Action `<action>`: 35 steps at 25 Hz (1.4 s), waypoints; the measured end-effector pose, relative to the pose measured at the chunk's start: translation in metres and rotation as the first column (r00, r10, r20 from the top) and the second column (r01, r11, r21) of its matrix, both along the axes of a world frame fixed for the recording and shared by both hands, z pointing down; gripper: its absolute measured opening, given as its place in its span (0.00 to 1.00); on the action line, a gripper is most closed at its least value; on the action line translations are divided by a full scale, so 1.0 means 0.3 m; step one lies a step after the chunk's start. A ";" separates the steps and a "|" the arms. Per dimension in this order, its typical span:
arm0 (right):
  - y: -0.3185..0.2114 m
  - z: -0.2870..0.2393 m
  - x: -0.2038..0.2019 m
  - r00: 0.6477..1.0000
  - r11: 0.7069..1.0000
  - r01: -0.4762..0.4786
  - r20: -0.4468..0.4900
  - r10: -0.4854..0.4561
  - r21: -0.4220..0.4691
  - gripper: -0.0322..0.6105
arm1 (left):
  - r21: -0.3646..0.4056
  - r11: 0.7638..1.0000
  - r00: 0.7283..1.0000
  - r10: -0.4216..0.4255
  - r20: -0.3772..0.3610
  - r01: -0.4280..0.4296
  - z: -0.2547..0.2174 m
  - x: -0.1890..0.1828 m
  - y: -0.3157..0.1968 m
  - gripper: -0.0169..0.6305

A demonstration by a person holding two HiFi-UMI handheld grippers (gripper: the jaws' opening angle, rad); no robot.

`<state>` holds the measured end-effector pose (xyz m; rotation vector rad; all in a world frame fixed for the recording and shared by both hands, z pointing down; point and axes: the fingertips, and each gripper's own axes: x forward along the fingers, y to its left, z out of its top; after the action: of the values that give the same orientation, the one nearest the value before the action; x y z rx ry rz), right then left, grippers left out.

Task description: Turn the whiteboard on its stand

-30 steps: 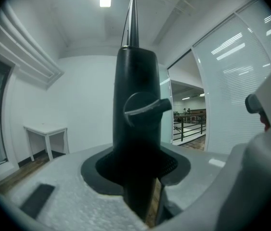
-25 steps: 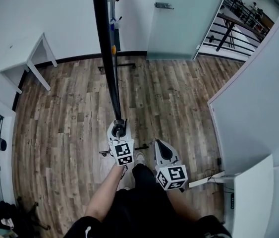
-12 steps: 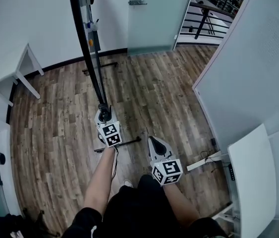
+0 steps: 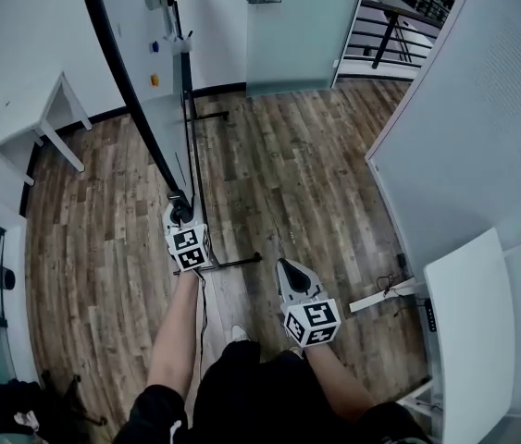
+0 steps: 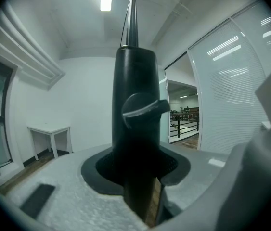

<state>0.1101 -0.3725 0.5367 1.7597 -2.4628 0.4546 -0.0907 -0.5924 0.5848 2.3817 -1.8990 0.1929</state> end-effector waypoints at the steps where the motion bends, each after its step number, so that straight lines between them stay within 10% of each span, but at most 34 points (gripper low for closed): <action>1: 0.007 0.001 -0.006 1.000 1.000 0.005 0.003 -0.005 -0.002 0.07 | 0.003 1.000 1.000 0.002 0.001 -0.002 -0.003 -0.004 0.018 0.28; 35: 0.469 0.056 -0.174 0.994 0.995 0.095 0.046 -0.094 -0.008 0.07 | 0.035 0.999 1.000 0.001 -0.006 -0.001 0.027 -0.126 0.737 0.28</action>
<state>0.0577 -0.2319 0.5535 1.6381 -2.5563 0.5032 -0.1286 -0.3712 0.5930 2.4029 -1.9147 0.1536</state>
